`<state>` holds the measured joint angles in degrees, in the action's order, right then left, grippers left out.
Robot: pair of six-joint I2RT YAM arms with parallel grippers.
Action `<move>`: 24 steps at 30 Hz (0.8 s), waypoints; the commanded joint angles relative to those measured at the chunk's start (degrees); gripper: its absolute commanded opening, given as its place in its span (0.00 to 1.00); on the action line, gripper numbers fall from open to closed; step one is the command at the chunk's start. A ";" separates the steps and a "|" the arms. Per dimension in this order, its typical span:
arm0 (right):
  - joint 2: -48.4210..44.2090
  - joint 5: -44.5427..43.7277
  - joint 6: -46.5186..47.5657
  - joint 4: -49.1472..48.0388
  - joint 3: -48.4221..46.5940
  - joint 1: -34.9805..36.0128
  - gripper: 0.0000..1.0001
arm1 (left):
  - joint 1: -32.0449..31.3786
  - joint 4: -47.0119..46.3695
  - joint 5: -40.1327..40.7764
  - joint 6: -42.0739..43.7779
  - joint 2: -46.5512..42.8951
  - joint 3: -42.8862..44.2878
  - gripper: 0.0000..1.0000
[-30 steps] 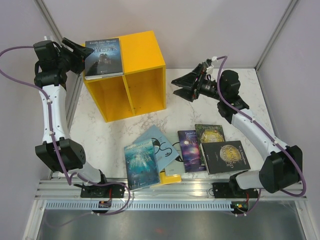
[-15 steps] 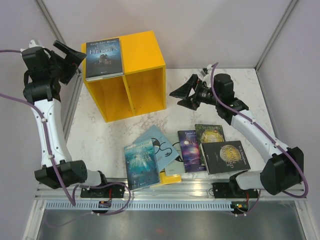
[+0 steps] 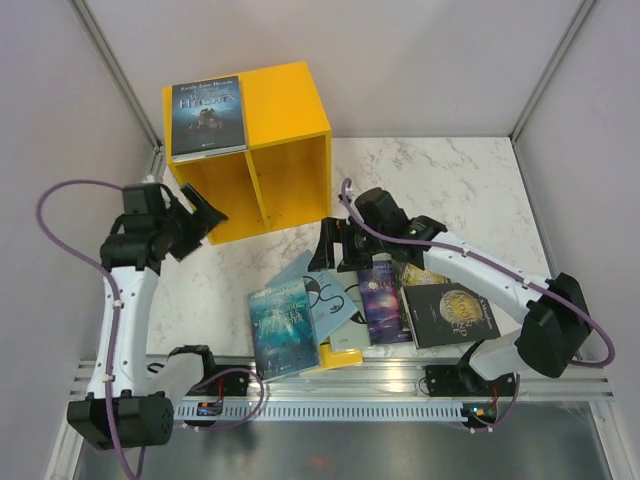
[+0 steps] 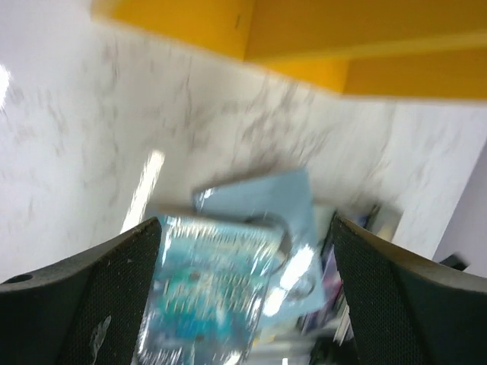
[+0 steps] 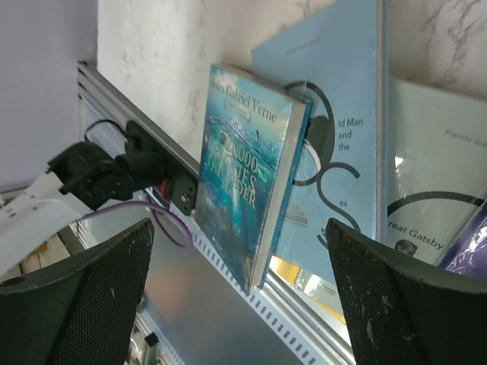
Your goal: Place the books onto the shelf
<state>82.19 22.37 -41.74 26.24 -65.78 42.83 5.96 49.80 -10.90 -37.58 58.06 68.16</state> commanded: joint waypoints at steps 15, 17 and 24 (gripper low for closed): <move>12.98 -1.98 -1.06 -1.80 4.43 9.64 0.96 | -18.08 -0.32 -5.89 -5.39 1.17 -29.49 0.92; 14.13 -1.89 -1.77 -3.12 5.04 10.26 0.96 | -19.57 -2.15 -6.16 -6.62 2.66 -30.36 0.92; 18.53 -1.89 -4.49 -6.46 6.98 11.75 0.95 | -24.06 -11.02 -6.77 -12.60 10.31 -36.86 0.88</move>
<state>97.25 23.27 -45.65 18.48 -61.63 54.04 -16.32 45.32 -15.55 -44.73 65.78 34.24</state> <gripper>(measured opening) 0.955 0.885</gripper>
